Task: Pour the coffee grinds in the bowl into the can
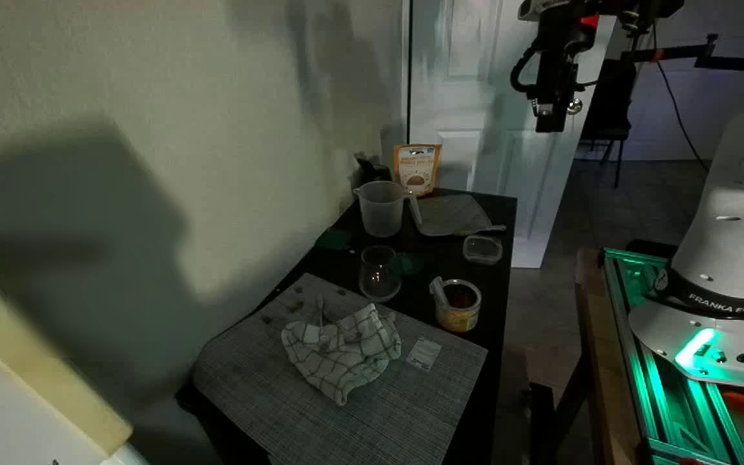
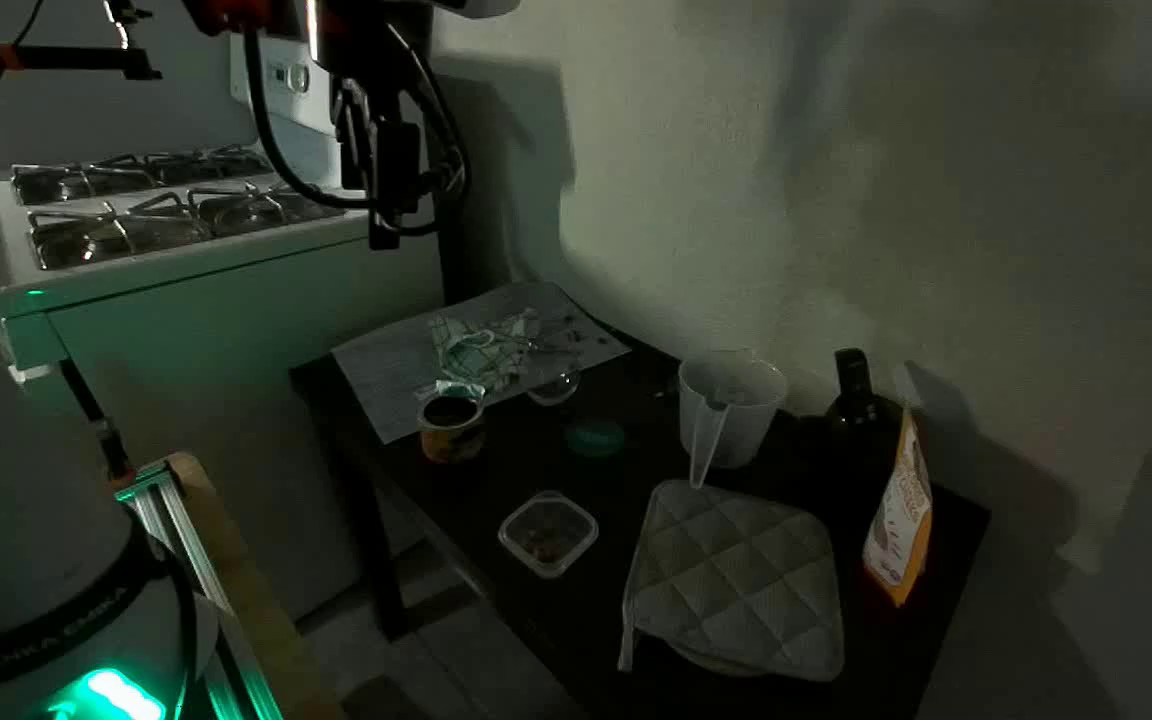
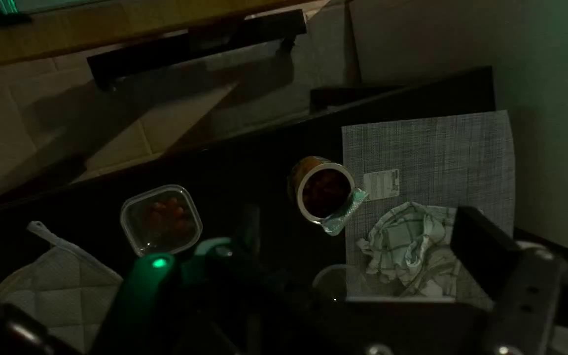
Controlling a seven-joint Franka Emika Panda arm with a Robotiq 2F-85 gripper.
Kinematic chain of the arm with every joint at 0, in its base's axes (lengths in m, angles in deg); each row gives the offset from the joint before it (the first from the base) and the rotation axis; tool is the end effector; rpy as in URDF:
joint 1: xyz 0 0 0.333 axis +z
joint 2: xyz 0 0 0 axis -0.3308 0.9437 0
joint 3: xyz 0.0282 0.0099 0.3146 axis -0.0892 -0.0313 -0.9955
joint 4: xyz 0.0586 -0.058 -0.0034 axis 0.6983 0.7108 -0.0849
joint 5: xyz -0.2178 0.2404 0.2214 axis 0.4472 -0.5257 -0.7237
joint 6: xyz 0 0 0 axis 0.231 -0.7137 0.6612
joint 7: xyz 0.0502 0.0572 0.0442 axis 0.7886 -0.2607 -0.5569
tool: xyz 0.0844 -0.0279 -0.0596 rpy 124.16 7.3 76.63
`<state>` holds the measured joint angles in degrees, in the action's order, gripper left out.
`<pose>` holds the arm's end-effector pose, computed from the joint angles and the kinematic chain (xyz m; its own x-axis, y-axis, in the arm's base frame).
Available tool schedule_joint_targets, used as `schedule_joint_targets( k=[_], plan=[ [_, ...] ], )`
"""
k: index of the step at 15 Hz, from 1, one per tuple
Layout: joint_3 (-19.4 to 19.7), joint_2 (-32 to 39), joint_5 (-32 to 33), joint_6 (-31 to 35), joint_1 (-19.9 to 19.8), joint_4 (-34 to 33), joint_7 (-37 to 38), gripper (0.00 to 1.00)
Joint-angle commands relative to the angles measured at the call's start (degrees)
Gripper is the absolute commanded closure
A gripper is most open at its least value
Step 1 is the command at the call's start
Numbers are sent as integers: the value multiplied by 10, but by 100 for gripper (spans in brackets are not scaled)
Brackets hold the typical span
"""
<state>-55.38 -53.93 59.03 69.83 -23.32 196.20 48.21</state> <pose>0.2845 -0.0540 0.4907 0.9724 -0.2069 -0.1080 -0.2268 -0.9466 -0.2291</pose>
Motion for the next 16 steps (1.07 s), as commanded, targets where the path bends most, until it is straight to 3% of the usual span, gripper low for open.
schedule_joint_targets(
  k=[1,5,9,14,16],
  plan=[
    [-9,2,-6,-2,-11,-1,-7,0],
    [9,33,22,66,-54,31,-3,0],
    [32,99,67,202,-103,78,-8,0],
    [47,246,123,374,-147,82,-2,0],
    [48,291,139,387,-163,83,13,0]
  ],
)
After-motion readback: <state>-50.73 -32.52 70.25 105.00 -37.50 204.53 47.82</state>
